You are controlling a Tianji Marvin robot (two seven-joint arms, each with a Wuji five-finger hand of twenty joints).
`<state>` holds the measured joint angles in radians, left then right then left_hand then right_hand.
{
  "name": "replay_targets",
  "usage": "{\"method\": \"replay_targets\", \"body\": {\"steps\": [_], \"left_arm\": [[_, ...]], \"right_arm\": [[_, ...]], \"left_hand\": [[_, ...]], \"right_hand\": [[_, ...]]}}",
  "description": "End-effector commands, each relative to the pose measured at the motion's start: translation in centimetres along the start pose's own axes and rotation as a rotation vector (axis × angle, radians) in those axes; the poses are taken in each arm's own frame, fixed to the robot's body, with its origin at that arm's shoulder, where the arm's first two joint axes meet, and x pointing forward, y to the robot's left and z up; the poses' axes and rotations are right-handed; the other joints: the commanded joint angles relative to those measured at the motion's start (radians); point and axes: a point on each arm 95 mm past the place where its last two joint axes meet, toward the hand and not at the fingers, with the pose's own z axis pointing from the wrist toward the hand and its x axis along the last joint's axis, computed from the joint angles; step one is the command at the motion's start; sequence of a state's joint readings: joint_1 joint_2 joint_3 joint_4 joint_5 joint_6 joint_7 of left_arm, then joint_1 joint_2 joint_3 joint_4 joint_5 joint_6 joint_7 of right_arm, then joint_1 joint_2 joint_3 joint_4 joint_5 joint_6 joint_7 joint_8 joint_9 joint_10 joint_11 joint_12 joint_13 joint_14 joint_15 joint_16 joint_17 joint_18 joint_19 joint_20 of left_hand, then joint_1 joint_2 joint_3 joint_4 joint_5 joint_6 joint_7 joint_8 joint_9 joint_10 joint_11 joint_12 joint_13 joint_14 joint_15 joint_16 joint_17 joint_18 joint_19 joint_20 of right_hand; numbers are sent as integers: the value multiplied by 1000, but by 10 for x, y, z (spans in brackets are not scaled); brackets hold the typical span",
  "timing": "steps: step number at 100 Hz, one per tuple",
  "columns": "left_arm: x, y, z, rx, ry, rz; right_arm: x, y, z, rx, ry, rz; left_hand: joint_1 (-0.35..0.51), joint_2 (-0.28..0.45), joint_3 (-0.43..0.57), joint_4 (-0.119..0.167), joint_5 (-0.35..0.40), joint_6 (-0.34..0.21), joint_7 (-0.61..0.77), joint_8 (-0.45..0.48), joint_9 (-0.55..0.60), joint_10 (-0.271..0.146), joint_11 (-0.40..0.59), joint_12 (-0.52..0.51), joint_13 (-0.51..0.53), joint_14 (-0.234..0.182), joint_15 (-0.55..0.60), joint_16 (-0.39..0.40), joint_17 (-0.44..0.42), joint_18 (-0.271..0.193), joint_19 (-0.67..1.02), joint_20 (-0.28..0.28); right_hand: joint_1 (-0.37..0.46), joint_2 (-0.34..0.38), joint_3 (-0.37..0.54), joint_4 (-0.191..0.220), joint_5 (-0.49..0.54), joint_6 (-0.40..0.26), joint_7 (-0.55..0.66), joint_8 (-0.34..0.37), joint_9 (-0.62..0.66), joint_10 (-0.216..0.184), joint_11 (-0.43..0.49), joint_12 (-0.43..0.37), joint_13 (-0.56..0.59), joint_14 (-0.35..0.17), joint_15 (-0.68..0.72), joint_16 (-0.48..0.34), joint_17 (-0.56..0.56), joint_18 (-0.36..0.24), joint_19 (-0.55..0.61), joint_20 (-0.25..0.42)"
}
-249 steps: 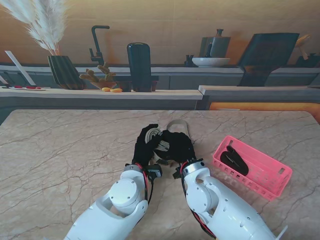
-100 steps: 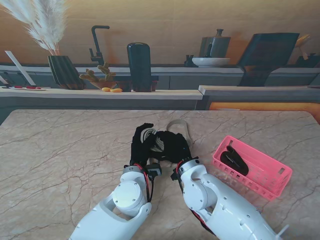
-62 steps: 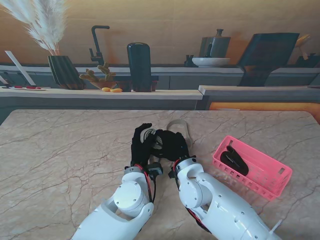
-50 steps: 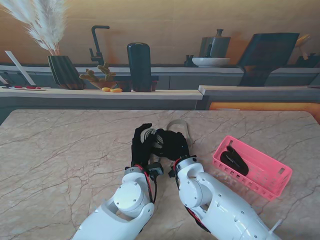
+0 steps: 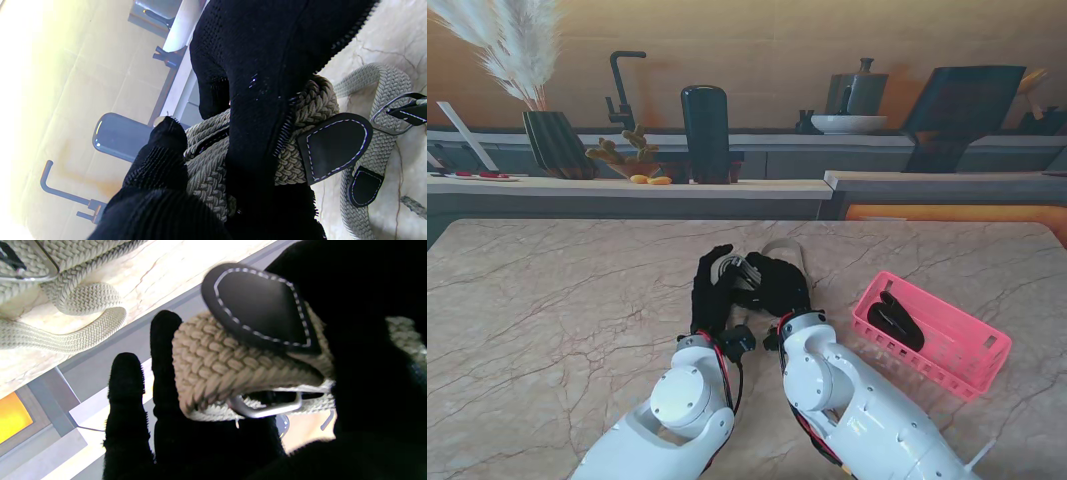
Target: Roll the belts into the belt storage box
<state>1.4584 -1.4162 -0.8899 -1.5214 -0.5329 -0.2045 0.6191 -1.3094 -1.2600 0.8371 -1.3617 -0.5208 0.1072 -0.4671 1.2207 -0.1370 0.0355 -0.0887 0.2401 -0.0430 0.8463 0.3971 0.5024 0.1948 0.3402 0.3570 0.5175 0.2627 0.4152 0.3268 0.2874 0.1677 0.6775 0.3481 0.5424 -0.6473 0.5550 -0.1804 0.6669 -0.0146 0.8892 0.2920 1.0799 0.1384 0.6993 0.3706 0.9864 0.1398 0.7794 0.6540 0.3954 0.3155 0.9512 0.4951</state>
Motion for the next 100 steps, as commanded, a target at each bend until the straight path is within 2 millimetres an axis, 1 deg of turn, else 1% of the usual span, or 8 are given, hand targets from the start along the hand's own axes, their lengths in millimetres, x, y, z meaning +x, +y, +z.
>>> {"method": "replay_targets", "body": {"steps": [1,2,3,4,10,34,78,100], "left_arm": [[2,14,-7,-49,12,-10],[2,14,-7,-50,13,-6],[2,14,-7,-51,14,-2],[1,14,-7,-52,15,3],[0,13,-5,-60,18,30],[-4,7,-3,-115,22,89],[10,-18,3,-119,51,185],[20,-39,4,-124,69,262]], "right_arm": [[-3,4,2,-22,-8,-19],[-3,5,2,-24,-7,-23],[-3,5,2,-26,-5,-26],[-4,6,2,-28,-4,-30],[-5,10,2,-40,8,-50],[-14,34,2,-95,44,-139],[-47,121,-19,-67,71,-379],[-77,156,-64,34,-77,-536]], "left_hand": [[-70,24,64,40,-6,91,-26,34,22,-65,127,0,56,-86,107,33,21,-40,102,25],[-70,24,64,40,-6,91,-26,34,22,-65,127,0,56,-86,107,33,21,-40,102,25],[-271,-34,368,38,-13,96,-44,57,13,-67,125,-1,46,-86,106,33,9,-37,100,27],[-321,-49,441,34,-17,97,-48,61,9,-68,123,-2,41,-85,105,33,4,-35,99,28],[-453,-108,562,42,-42,105,-80,57,-24,-69,113,-7,4,-80,96,31,-30,-20,94,30],[-612,-267,505,33,-98,119,-215,10,-119,-67,57,-36,-110,-62,31,17,-120,17,52,21],[-624,-216,434,37,-100,111,-251,7,-132,-65,39,-28,-150,-76,5,26,-169,4,25,13],[-590,-180,370,46,-94,108,-259,15,-126,-63,37,-13,-152,-78,3,42,-178,8,27,15]], "right_hand": [[248,189,215,36,114,-102,123,10,37,-8,46,10,34,-27,41,25,-1,-15,32,-8],[247,189,216,34,113,-102,123,10,37,-8,47,10,34,-26,42,26,-1,-15,32,-8],[248,190,217,34,113,-103,124,10,37,-8,48,11,34,-26,43,26,-1,-15,32,-7],[247,191,217,33,114,-104,124,11,37,-7,48,12,36,-27,44,27,1,-14,32,-7],[250,196,220,29,117,-110,129,13,40,-7,53,15,41,-27,48,30,6,-14,34,-6],[251,203,221,15,117,-133,139,29,38,-9,68,34,47,-31,63,41,13,-16,33,-5],[245,190,207,16,142,-175,122,49,12,-19,55,52,-12,-30,71,66,-17,-20,17,3],[246,150,234,8,191,-152,99,40,-226,51,183,227,-269,12,235,231,-99,-76,63,124]]}}
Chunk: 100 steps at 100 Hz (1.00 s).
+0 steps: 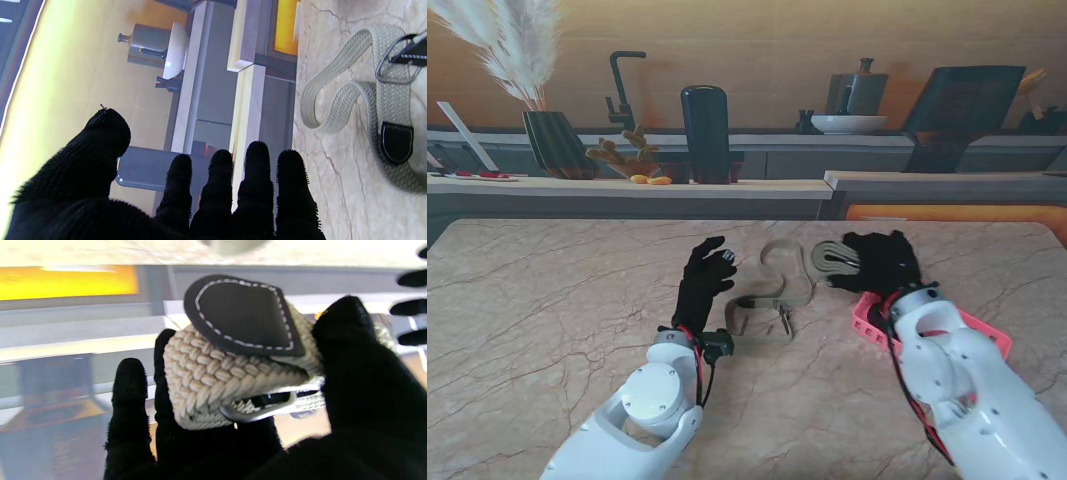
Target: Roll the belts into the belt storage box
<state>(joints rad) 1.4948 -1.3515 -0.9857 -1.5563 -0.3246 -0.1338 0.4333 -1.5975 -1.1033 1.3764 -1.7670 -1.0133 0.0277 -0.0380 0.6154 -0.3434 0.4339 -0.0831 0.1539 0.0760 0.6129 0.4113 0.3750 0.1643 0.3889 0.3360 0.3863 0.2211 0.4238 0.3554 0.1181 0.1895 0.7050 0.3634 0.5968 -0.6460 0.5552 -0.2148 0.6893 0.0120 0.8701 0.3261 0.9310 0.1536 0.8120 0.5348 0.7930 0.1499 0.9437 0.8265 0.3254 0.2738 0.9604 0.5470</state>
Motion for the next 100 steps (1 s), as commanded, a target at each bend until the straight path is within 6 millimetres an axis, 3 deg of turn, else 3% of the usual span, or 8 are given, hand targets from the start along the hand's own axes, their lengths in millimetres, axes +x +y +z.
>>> {"method": "replay_targets", "body": {"steps": [1,16,29,47,67,100], "left_arm": [[-1,-10,-3,7,-4,17],[-2,-21,-5,26,-4,31],[-2,-27,-6,42,1,47],[0,-29,-7,58,8,66],[1,-31,-8,74,8,83],[1,-30,-8,87,-2,94]], "right_arm": [[-17,-5,-19,31,-45,-51],[-43,3,-53,80,-130,-176],[-62,5,-73,93,-220,-232],[-88,-6,-88,121,-356,-297],[-112,-25,-94,157,-457,-355],[-122,-52,-89,160,-517,-415]], "left_hand": [[16,28,-28,40,-8,-11,-26,1,2,-32,-12,9,-20,-36,-5,13,-10,-14,-1,0],[25,32,-38,42,-3,-14,-26,2,4,-33,-14,10,-19,-34,-5,16,-12,-13,-1,0],[31,39,-47,43,7,-14,-31,2,6,-35,-17,10,-22,-34,-7,19,-16,-12,-5,-2],[47,48,-55,45,45,-23,-31,8,27,-32,-11,17,-10,-33,-1,27,-12,-3,0,1],[52,50,-62,45,63,-25,-36,15,38,-33,-11,21,-6,-35,-1,32,-10,-3,2,2],[57,53,-68,46,71,-25,-41,24,41,-31,-14,25,-6,-34,-2,37,-13,-5,1,1]], "right_hand": [[191,146,235,42,170,-176,117,4,-86,41,78,71,-83,3,81,66,-31,-40,61,82],[199,118,252,47,190,-121,112,-6,-117,87,168,165,-104,10,221,180,-29,-93,201,241],[210,108,258,52,202,-75,110,-17,-83,114,189,172,-77,29,261,211,-17,-87,256,298],[221,107,254,59,202,-40,107,-19,-82,139,196,164,-80,53,271,218,-40,-71,272,319],[225,113,247,65,197,-36,103,-16,-89,132,191,149,-89,60,248,204,-55,-66,269,322],[220,113,256,66,196,-33,102,-11,-103,136,204,139,-97,63,256,195,-59,-63,290,327]]}}
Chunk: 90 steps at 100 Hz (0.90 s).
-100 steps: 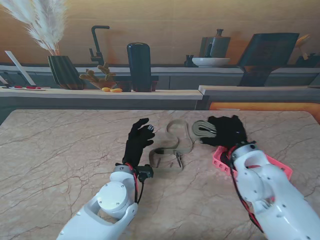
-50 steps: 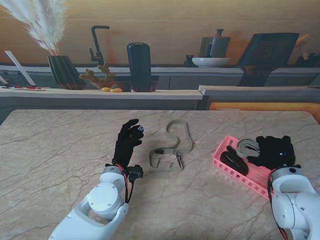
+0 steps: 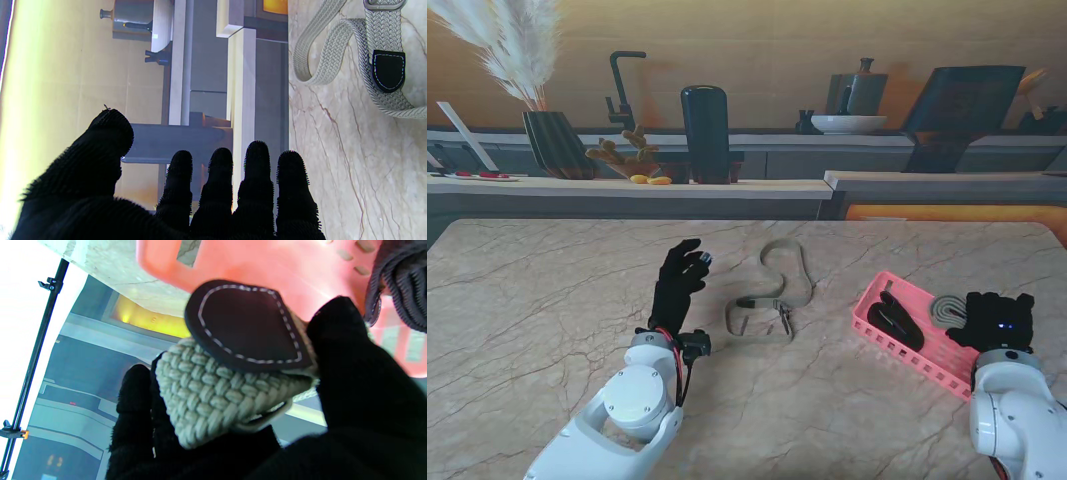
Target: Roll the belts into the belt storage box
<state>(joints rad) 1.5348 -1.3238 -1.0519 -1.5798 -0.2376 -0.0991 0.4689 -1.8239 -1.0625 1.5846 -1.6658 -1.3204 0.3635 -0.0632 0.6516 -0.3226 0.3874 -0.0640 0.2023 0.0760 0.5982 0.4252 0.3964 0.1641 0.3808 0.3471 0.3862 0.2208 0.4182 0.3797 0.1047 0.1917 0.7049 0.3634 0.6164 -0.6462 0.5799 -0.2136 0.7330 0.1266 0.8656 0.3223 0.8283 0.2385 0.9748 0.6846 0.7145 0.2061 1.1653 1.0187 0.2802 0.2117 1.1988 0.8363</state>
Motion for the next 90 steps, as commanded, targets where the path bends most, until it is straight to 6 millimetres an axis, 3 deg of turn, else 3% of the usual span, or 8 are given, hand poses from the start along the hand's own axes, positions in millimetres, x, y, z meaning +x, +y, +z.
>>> {"method": "replay_targets", "body": {"steps": [1,35,90], "left_arm": [[0,3,-3,0,-6,-11],[2,2,-4,7,-10,-9],[2,1,-5,-1,-14,-8]], "right_arm": [[5,-4,1,10,5,-6],[17,-22,12,32,8,-43],[20,-51,10,97,-16,-104]], "left_hand": [[21,32,-22,27,23,-25,-27,10,20,-32,-6,14,-5,-33,4,13,0,-7,1,1],[25,35,-29,27,28,-25,-31,15,26,-31,-7,16,-3,-32,2,16,3,0,3,2],[25,39,-40,28,34,-28,-39,18,30,-30,-12,17,-2,-30,-1,18,0,5,0,1]], "right_hand": [[199,113,231,64,152,-148,106,-8,0,50,42,-11,-18,7,35,3,-14,-1,52,37],[189,129,234,63,139,-159,106,0,-15,46,60,-15,-25,-2,42,-6,-17,-6,56,28],[181,135,227,61,127,-173,103,4,-17,47,66,-27,-24,2,47,-17,-18,-1,67,18]]}}
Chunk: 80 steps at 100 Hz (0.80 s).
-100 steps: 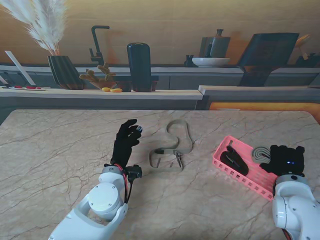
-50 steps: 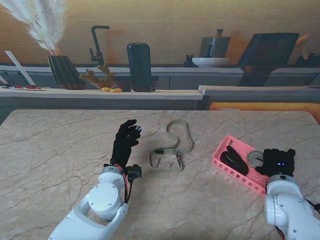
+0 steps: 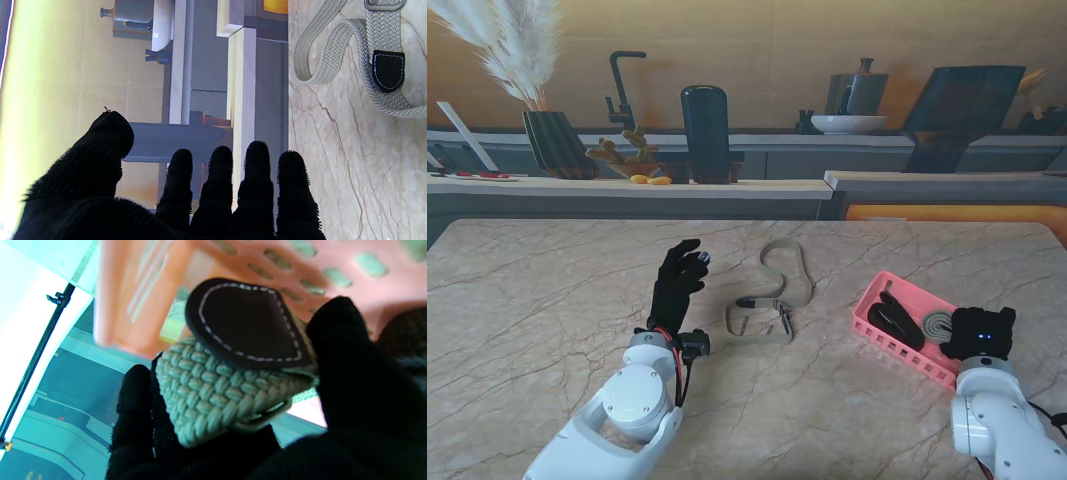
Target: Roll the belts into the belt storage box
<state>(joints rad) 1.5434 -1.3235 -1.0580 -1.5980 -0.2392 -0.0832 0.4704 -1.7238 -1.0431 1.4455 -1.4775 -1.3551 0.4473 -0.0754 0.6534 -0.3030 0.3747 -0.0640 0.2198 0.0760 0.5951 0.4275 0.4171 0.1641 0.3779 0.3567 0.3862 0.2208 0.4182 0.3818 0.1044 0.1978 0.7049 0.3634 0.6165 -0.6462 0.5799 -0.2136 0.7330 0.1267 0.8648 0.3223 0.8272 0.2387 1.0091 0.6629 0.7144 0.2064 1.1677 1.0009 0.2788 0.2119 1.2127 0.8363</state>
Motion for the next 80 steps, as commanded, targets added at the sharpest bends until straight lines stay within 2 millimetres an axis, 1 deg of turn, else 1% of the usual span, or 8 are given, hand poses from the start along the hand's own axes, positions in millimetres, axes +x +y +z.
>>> {"method": "replay_targets", "body": {"steps": [1,21,35,43,50,52,54,80], "left_arm": [[-1,2,-3,-5,-7,-6],[-1,2,-4,-6,-11,-9],[-1,2,-4,-5,-9,-8],[0,2,-4,-3,-9,-9],[0,2,-4,-2,-9,-10],[0,2,-4,-2,-9,-10],[0,2,-4,-1,-9,-10],[1,2,-5,2,-9,-15]], "right_arm": [[2,-7,0,25,-3,-1],[4,-14,-2,74,-3,13],[3,-15,-4,96,10,12],[2,-14,-5,105,20,6],[1,-13,-6,114,29,-6],[1,-12,-7,114,32,-11],[2,-11,-7,114,36,-17],[4,-4,-11,68,71,-125]], "left_hand": [[24,19,-27,28,17,-28,-36,16,10,-29,-9,8,-2,-30,-1,16,0,-1,0,1],[26,21,-32,28,19,-28,-39,16,11,-30,-11,8,-2,-29,-3,16,-2,2,0,0],[26,23,-36,28,20,-28,-40,17,12,-29,-11,8,-1,-28,-3,17,0,2,1,1],[29,23,-37,29,21,-28,-41,18,14,-27,-11,9,-1,-26,-3,18,-1,1,1,1],[29,25,-38,29,21,-28,-41,18,13,-27,-11,9,0,-28,-3,18,0,1,1,1],[29,27,-39,29,21,-28,-41,18,14,-29,-10,9,1,-29,-3,18,0,0,2,1],[30,26,-39,29,22,-29,-41,18,15,-28,-10,10,2,-27,-2,18,1,1,2,1],[34,29,-41,29,31,-28,-37,21,20,-29,-8,11,5,-27,1,20,2,0,3,2]], "right_hand": [[180,136,226,60,127,-175,105,5,-16,47,31,-6,-24,2,45,1,-16,-1,54,17],[138,138,167,67,113,-198,104,25,-17,36,-13,-28,-30,5,-9,-35,-23,5,26,-8],[69,102,123,73,41,-179,55,24,-45,35,-114,-78,-65,8,-120,-100,-72,64,-126,-91],[11,108,119,87,43,-144,-70,73,-67,39,-171,-114,-90,12,-186,-141,-92,88,-202,-132],[-47,131,120,126,42,-103,-231,151,-99,41,-220,-139,-117,11,-245,-172,-110,100,-262,-149],[-56,137,122,141,47,-95,-289,217,-105,43,-227,-143,-123,11,-255,-177,-112,102,-274,-143],[-65,137,121,150,39,-87,-314,234,-113,45,-236,-147,-128,12,-268,-183,-113,103,-281,-142],[-111,129,76,157,-24,-46,-388,246,-171,62,-287,-168,-172,25,-335,-216,-118,103,-300,-139]]}}
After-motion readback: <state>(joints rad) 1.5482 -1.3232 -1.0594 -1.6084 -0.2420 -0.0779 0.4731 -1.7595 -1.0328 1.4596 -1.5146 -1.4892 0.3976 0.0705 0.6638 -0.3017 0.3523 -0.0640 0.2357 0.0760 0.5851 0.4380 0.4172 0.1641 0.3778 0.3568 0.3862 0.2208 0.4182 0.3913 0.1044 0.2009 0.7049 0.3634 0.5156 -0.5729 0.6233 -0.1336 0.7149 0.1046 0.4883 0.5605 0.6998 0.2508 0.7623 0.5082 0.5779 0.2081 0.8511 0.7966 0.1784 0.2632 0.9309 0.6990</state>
